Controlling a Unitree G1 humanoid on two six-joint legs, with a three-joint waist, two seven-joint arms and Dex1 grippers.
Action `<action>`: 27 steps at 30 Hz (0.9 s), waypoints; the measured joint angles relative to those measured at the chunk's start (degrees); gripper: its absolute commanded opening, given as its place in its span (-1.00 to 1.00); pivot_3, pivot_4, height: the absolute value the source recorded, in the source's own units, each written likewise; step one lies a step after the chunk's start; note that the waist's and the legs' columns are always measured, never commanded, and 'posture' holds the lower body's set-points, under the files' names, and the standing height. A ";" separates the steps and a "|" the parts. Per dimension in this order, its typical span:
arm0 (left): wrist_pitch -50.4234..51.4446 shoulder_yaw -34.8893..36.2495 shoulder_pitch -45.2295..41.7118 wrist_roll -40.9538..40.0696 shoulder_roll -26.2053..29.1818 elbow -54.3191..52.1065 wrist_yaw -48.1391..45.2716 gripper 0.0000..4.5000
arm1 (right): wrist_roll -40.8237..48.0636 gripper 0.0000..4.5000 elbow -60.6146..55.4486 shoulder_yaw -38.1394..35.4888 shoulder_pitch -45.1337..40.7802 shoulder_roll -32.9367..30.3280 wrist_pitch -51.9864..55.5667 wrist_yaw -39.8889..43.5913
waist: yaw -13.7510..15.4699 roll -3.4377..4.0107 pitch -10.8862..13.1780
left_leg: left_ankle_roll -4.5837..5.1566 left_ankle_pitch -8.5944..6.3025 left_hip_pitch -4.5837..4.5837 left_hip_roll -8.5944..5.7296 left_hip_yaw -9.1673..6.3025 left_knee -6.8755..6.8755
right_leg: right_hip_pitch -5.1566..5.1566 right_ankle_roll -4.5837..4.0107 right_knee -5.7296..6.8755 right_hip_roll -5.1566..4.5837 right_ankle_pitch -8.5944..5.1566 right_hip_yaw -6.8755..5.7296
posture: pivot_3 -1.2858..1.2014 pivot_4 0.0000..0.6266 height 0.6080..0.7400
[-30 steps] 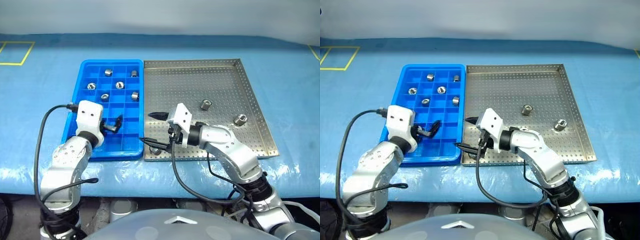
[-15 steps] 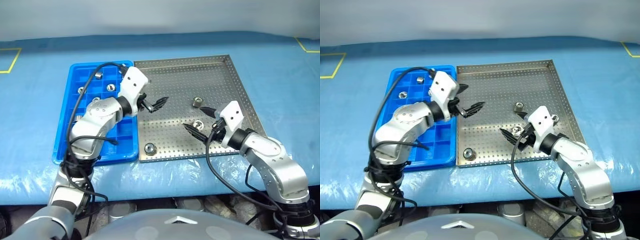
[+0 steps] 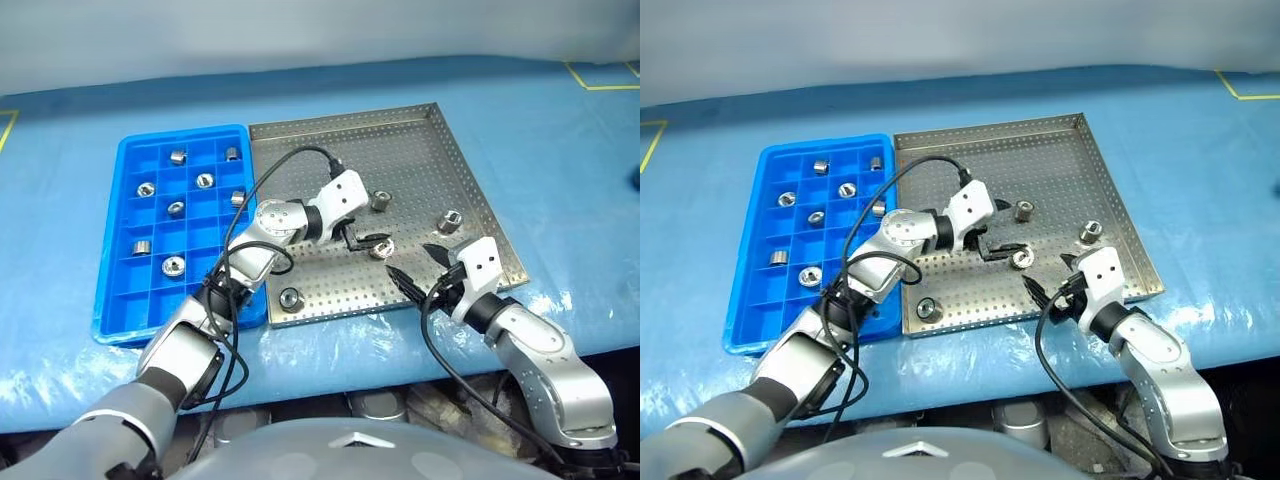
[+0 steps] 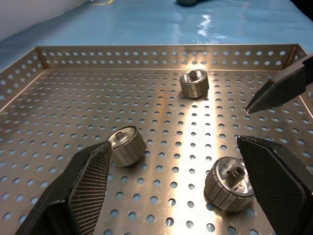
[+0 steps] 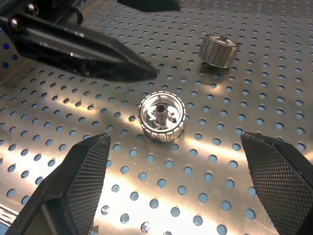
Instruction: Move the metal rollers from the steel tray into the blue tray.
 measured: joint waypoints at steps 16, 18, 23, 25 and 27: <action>-8.29 -5.85 -0.58 10.92 -2.04 8.55 -3.13 0.42 | 1.89 1.00 -2.16 -1.77 2.09 0.31 0.02 -1.45 | -2.50 0.00 0.00 | 0.05 -0.03 0.00 -0.02 0.00 0.00 | 0.01 0.21 0.00 0.00 -0.11 0.04 | -0.19 -0.52 1.00; -8.57 -6.46 -0.58 12.77 -1.37 8.36 -2.70 0.13 | 1.90 1.00 -2.21 -1.59 1.33 0.35 0.02 -1.61 | -2.53 0.00 0.00 | 0.05 -0.03 0.01 -0.02 -0.01 0.00 | 0.01 0.23 0.00 0.01 -0.11 0.05 | -0.18 -0.52 1.00; -7.87 -6.45 0.16 15.02 0.19 5.03 -2.01 -0.25 | 1.87 1.00 -2.11 0.18 -0.96 0.42 0.04 -1.74 | -2.47 0.01 0.00 | 0.05 -0.03 0.02 -0.01 -0.01 -0.01 | 0.02 0.20 0.02 0.01 -0.09 0.05 | -0.15 -0.52 1.00; -6.26 -5.22 1.39 14.88 1.04 1.81 -1.82 -0.25 | 1.87 1.00 -2.05 1.59 -2.34 0.43 0.21 -1.60 | -2.33 0.02 0.00 | 0.05 -0.03 0.01 0.00 -0.02 -0.02 | 0.01 0.19 0.02 0.01 -0.09 0.05 | -0.13 -0.52 1.00; -2.70 -2.28 3.09 13.43 1.23 -3.32 -1.20 -0.25 | 1.89 1.00 -2.00 3.10 -4.01 0.39 0.48 -1.36 | -1.94 0.03 0.02 | 0.05 -0.03 0.00 0.00 -0.03 -0.01 | 0.01 0.13 0.02 0.01 -0.05 0.04 | -0.12 -0.52 1.00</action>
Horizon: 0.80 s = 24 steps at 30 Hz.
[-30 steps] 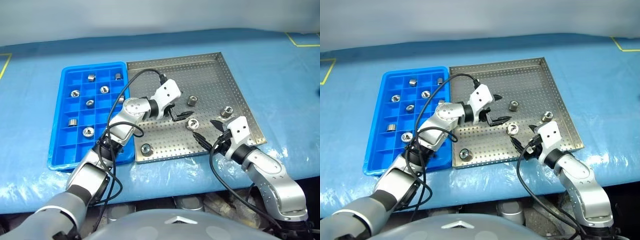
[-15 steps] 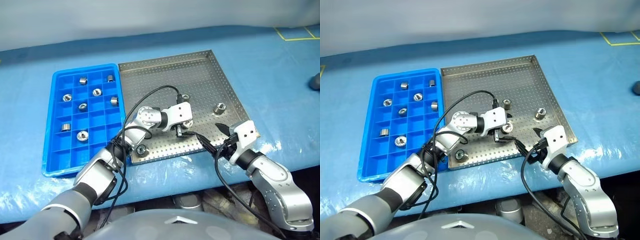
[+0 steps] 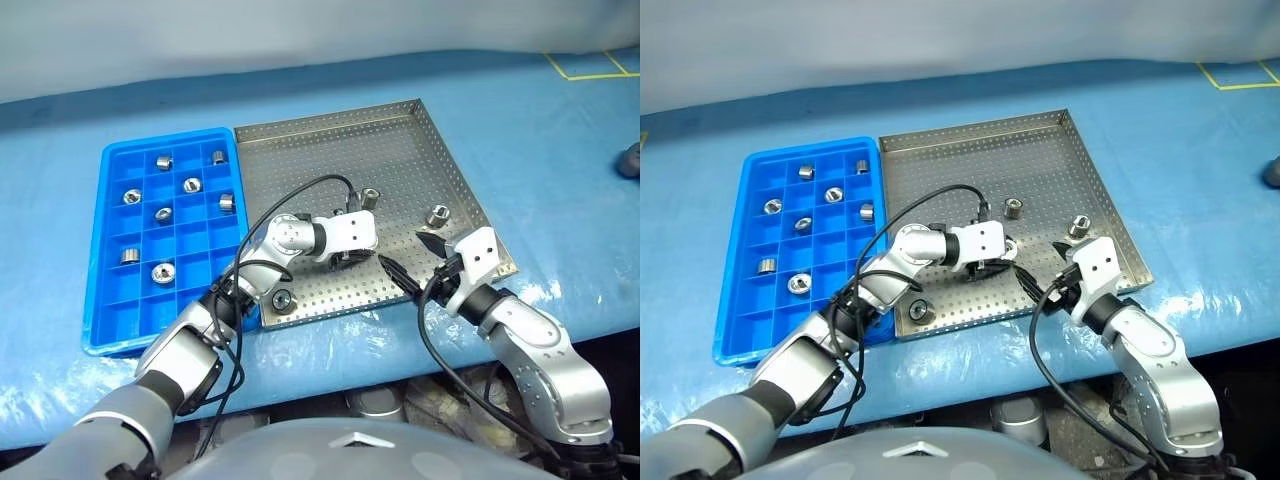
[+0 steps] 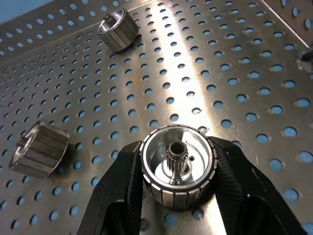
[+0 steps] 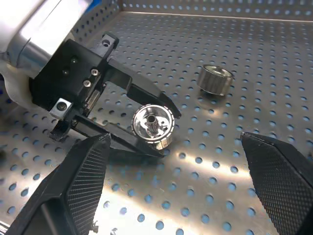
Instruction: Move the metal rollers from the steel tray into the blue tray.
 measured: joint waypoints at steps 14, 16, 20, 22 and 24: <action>30.93 24.85 16.40 -2.61 6.22 -42.31 18.10 -0.25 | 0.83 1.00 4.62 14.75 -17.73 -0.81 1.38 10.16 | 4.18 -0.01 0.02 | -0.03 0.02 0.06 0.04 -0.13 0.02 | 0.02 -0.04 0.08 0.02 0.04 -0.13 | 0.05 -0.52 1.00; 35.36 28.26 19.28 -2.35 5.97 -46.86 20.88 -0.25 | 0.74 1.00 6.64 16.63 -20.84 -0.62 1.19 12.24 | 5.61 -0.05 0.05 | -0.05 0.03 0.04 0.04 -0.15 0.02 | 0.02 -0.04 0.07 0.00 0.04 -0.18 | 0.09 -0.52 1.00; 42.65 32.34 24.83 -0.71 5.17 -56.64 25.63 -0.25 | 0.19 1.00 10.96 20.46 -26.46 1.20 -0.28 16.05 | 8.14 -0.06 0.05 | -0.06 0.03 0.04 0.05 -0.19 -0.01 | 0.02 -0.05 0.05 -0.02 0.04 -0.24 | 0.15 -0.52 1.00; 45.71 33.52 28.82 -0.41 3.36 -61.10 28.07 -0.25 | -0.05 1.00 13.29 22.85 -28.96 2.65 -1.16 18.32 | 9.39 -0.06 0.05 | -0.07 0.04 0.02 0.04 -0.20 -0.02 | 0.03 -0.06 0.03 -0.06 0.04 -0.28 | 0.17 -0.52 1.00; 47.37 33.76 33.80 -0.43 1.33 -63.99 29.82 -0.25 | -0.54 1.00 15.51 25.05 -31.22 4.11 -2.35 20.43 | 10.25 -0.06 0.05 | -0.09 0.05 0.02 0.02 -0.21 -0.02 | 0.04 -0.06 0.04 -0.10 0.04 -0.30 | 0.19 -0.52 1.00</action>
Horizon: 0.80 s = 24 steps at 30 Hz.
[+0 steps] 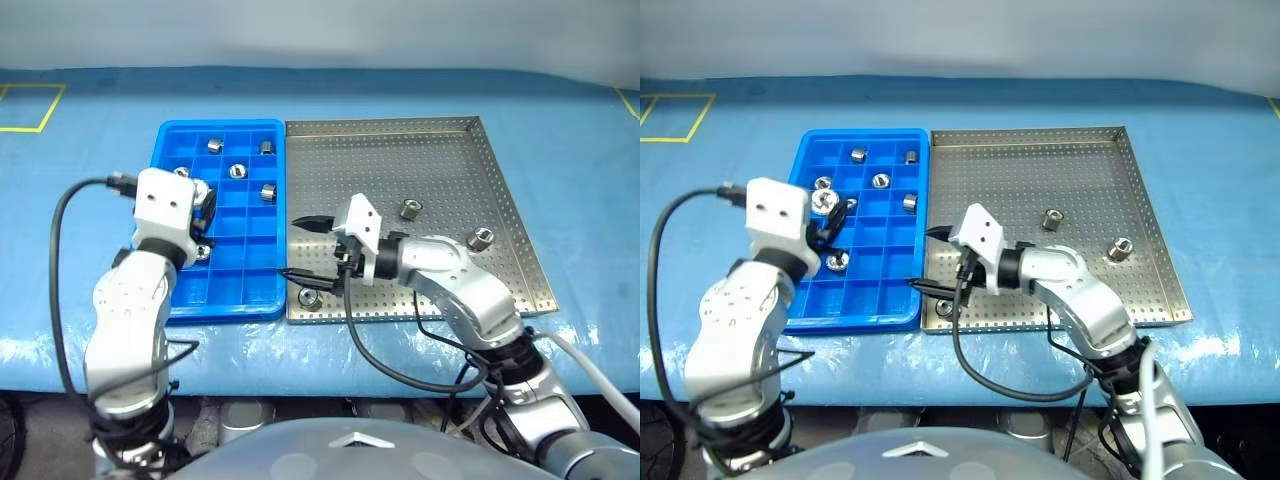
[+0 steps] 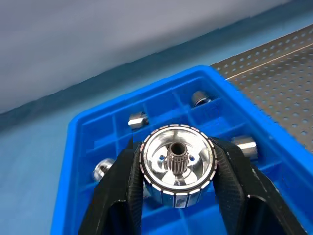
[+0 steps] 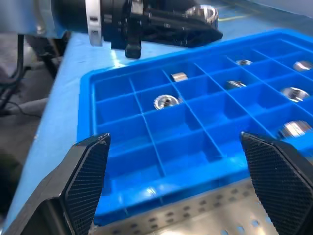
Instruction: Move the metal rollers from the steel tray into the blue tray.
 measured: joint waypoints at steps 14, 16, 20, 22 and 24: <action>-4.57 -1.63 20.01 2.46 -8.28 -3.58 13.02 -0.25 | -4.24 1.00 8.24 6.38 -5.02 4.53 -5.48 7.34 | 2.67 -0.01 -0.01 | -0.12 0.07 0.03 0.00 -0.15 -0.03 | 0.03 -0.06 0.02 0.00 0.02 -0.15 | 0.22 -0.52 1.00; -4.85 -2.20 20.18 2.48 -8.47 -3.58 13.55 -0.25 | -4.26 1.00 8.24 6.38 -4.97 4.52 -5.55 7.60 | 2.60 -0.01 -0.01 | -0.12 0.07 0.03 0.00 -0.15 -0.04 | 0.03 -0.06 0.02 0.00 0.02 -0.15 | 0.21 -0.52 1.00; -4.90 -2.97 20.24 2.52 -9.24 -3.58 15.40 0.07 | -4.46 1.00 8.22 6.13 -4.13 4.12 -5.55 7.54 | 2.48 -0.01 -0.01 | -0.12 0.07 0.02 0.00 -0.15 -0.07 | 0.02 -0.07 -0.01 0.00 0.02 -0.15 | 0.20 -0.52 1.00; -4.89 -2.90 19.95 2.52 -9.67 -3.58 16.22 0.33 | -4.47 1.00 8.12 5.57 -3.53 3.97 -5.49 6.93 | 2.44 -0.01 -0.01 | -0.12 0.07 0.02 0.00 -0.15 -0.08 | 0.02 -0.08 -0.01 0.00 0.01 -0.15 | 0.19 -0.52 1.00; -4.87 -1.93 18.74 2.74 -10.37 -3.58 17.41 0.61 | -4.46 1.00 7.80 4.74 -2.97 3.63 -5.23 6.37 | 2.42 -0.01 -0.01 | -0.12 0.07 0.02 0.00 -0.15 -0.07 | 0.02 -0.08 -0.01 0.00 0.02 -0.15 | 0.19 -0.52 1.00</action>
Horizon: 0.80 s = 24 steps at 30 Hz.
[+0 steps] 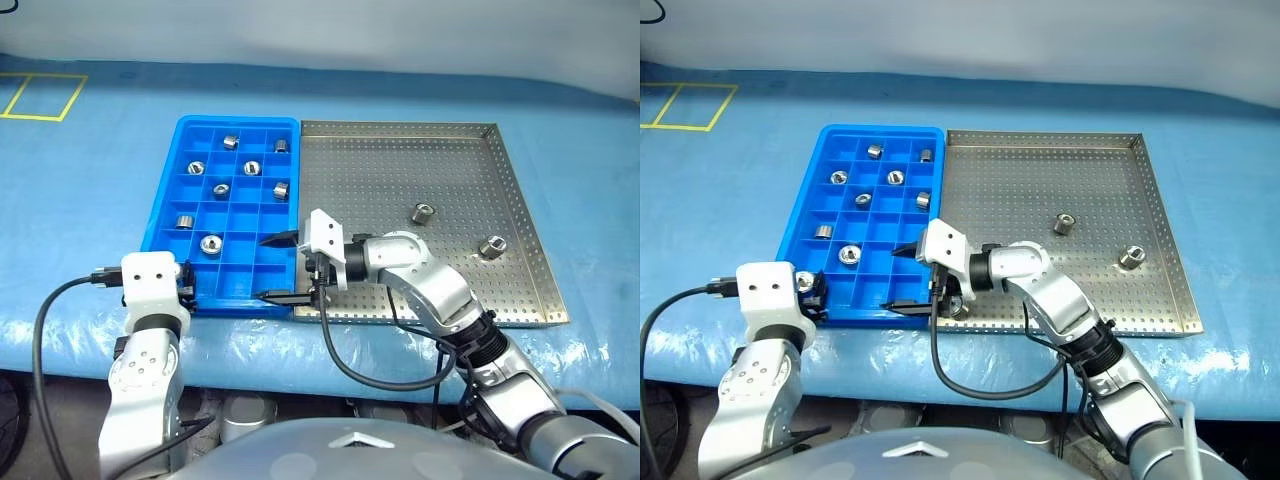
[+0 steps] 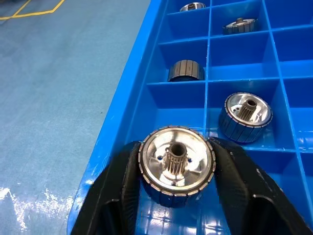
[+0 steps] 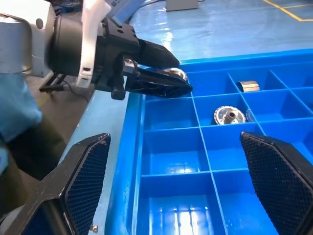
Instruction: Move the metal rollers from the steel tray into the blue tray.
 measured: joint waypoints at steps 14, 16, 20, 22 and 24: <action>-14.86 -6.07 -7.67 -5.83 6.29 4.55 -9.17 0.99 | 1.34 1.00 -5.40 -11.64 6.39 -5.86 3.70 -6.34 | -0.41 0.01 -0.01 | 0.00 0.00 -0.03 -0.07 0.09 0.00 | 0.01 -0.01 -0.06 -0.09 0.00 0.07 | 0.12 -0.52 1.00; -20.81 -8.41 -8.07 -6.91 9.03 8.15 -12.07 0.99 | 1.36 1.00 -5.43 -14.48 8.02 -4.98 3.94 -9.81 | -1.12 0.03 -0.02 | 0.01 -0.01 -0.03 -0.06 0.13 -0.08 | -0.04 -0.02 -0.05 -0.07 0.00 0.11 | 0.11 -0.52 1.00; -28.50 -10.44 -8.25 -10.30 11.23 13.16 -17.16 0.99 | 0.18 1.00 -5.35 -17.78 9.48 -4.75 4.95 -15.35 | -2.08 0.04 -0.01 | 0.01 -0.01 -0.03 -0.06 0.18 -0.12 | -0.07 -0.02 -0.07 -0.08 -0.01 0.14 | 0.08 -0.52 1.00; -30.87 -11.00 -8.14 -12.76 11.66 14.27 -19.87 0.99 | 0.11 1.00 -5.11 -19.05 10.47 -4.72 5.83 -17.05 | -2.37 0.04 -0.01 | 0.02 -0.01 -0.04 -0.06 0.18 -0.11 | -0.07 -0.02 -0.08 -0.08 -0.01 0.14 | 0.06 -0.52 1.00; -32.77 -11.62 -7.62 -15.47 12.93 14.48 -22.99 0.99 | 0.28 1.00 -5.14 -19.02 11.57 -6.05 6.64 -16.36 | -2.85 0.05 -0.01 | 0.04 -0.02 -0.05 -0.06 0.20 -0.11 | -0.07 -0.02 -0.09 -0.08 -0.01 0.15 | 0.05 -0.52 1.00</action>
